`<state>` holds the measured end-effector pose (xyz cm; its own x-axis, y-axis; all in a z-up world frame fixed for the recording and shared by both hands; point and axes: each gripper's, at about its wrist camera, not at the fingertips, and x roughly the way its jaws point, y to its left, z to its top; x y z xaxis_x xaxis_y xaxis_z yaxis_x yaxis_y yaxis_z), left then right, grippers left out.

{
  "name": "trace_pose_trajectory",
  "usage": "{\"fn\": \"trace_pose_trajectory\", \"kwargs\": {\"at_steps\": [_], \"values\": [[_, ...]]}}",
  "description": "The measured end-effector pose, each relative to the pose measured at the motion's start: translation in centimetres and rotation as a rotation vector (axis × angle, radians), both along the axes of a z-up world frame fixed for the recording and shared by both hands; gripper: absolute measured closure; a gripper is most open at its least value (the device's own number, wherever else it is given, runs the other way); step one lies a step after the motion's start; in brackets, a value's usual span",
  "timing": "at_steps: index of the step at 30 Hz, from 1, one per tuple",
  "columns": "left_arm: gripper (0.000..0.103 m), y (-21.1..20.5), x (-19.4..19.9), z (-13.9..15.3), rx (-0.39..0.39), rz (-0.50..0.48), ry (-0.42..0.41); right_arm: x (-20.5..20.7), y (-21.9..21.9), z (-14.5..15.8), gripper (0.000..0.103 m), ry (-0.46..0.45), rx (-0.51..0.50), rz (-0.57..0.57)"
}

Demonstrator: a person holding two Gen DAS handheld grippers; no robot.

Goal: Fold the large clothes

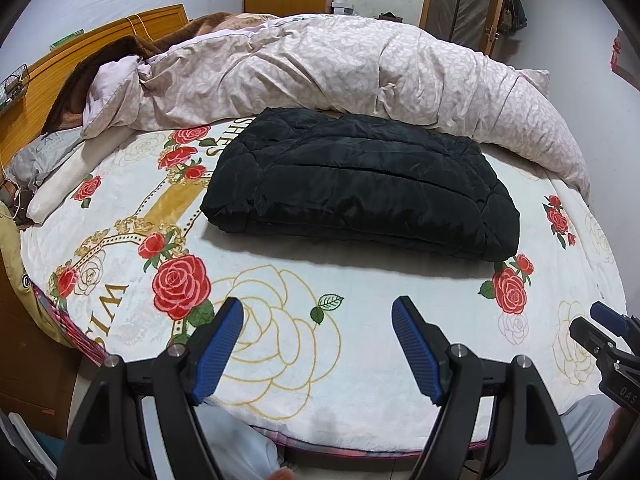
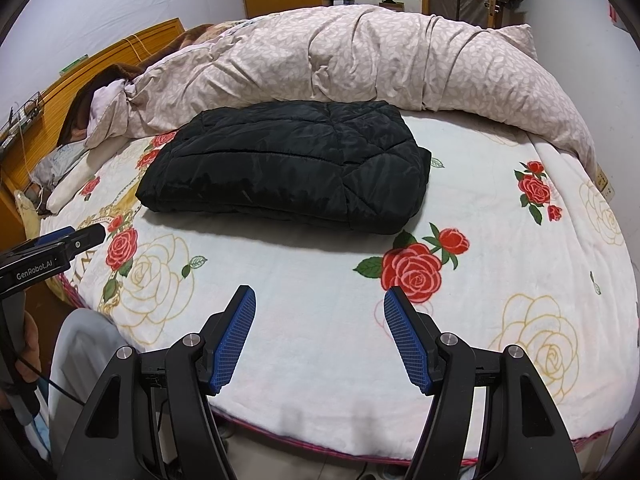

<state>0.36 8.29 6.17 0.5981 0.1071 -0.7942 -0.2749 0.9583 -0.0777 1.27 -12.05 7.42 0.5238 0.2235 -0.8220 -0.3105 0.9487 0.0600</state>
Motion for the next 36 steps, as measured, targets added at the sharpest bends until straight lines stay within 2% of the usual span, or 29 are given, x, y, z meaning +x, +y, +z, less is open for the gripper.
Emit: {"fn": "trace_pose_trajectory", "kwargs": {"at_steps": [36], "values": [[0.025,-0.31,-0.24,-0.57,0.013,0.020,0.022,-0.15,0.21,-0.34,0.036,0.008,-0.005,0.007]]}}
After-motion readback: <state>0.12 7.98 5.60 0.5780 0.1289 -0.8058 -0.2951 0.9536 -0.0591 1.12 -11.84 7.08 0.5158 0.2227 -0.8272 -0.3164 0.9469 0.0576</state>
